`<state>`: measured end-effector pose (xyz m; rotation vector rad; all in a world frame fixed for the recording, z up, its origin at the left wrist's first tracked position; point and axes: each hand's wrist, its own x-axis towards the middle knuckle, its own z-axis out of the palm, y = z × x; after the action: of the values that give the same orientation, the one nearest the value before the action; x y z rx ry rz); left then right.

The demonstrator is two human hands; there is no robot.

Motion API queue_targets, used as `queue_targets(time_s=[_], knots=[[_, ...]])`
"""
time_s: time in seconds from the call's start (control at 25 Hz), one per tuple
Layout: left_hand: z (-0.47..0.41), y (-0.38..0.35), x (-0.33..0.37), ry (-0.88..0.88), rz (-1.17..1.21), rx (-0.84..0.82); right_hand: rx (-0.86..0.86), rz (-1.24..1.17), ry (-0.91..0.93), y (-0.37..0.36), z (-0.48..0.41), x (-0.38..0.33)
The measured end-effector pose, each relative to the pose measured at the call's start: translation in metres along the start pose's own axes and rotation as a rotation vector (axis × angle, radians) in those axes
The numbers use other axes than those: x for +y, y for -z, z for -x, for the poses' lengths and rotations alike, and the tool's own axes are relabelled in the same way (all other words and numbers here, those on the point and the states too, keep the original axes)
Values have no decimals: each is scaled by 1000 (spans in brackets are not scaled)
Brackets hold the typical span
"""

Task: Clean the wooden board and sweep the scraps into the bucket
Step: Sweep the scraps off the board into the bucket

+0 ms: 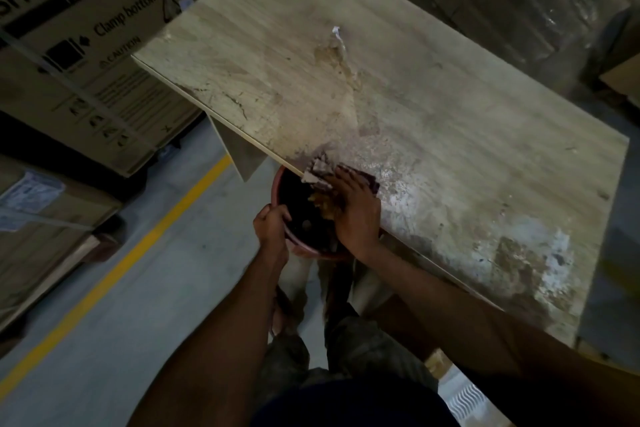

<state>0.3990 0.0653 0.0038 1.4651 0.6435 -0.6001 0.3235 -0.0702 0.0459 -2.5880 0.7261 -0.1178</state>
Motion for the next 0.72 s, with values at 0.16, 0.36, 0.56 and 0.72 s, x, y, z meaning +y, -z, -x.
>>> queue_targets(time_s=[0.16, 0.36, 0.56, 0.72], knots=[[-1, 8, 1, 12, -9, 25, -8, -71, 59, 0, 14, -8], [-6, 17, 6, 8, 23, 44, 175, -253, -23, 31, -38, -19], [-19, 16, 14, -2, 104, 112, 425, -109, 68, 69, -192, -32], [-33, 13, 20, -12, 150, 133, 290, 123, 29, 58, -317, -13]])
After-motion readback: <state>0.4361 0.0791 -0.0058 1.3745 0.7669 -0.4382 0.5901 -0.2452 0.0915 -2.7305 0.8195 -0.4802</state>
